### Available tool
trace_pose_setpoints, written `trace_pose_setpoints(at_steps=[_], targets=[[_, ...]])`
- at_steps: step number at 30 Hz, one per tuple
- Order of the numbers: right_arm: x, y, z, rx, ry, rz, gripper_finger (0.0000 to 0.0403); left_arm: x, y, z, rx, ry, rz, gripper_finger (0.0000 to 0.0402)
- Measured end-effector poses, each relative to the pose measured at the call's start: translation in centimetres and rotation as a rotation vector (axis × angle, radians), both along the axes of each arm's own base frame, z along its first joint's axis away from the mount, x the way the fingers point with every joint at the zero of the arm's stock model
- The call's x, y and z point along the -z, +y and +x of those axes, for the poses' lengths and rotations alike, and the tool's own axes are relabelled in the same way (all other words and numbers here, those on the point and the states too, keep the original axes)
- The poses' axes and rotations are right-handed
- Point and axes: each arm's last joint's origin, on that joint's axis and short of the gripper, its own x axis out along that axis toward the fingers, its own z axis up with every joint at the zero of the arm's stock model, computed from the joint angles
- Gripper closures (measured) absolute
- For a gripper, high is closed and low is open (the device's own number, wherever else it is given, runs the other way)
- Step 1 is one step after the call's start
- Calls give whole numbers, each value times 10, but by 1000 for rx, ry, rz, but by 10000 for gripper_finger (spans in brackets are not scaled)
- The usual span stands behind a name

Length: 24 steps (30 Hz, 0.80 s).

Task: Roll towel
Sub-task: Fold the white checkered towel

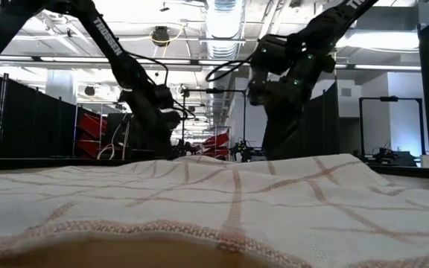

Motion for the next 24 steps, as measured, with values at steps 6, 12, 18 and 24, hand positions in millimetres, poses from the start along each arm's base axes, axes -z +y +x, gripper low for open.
trace_pose_setpoints(at_steps=[6, 12, 18, 24], targets=[[26, 20, 3, -30, 89, 40, 275, -2, 16, -14, -104, 71, 108, 402], [42, 33, -9, -58, 177, 67, 275, 1, 28, -39, -180, 118, 69, 402], [40, 36, -18, -61, 181, 66, 275, -14, 24, -35, -136, 1, 45, 402], [38, 30, -16, -39, 144, 59, 275, -23, 4, 0, 13, -155, -33, 402]])
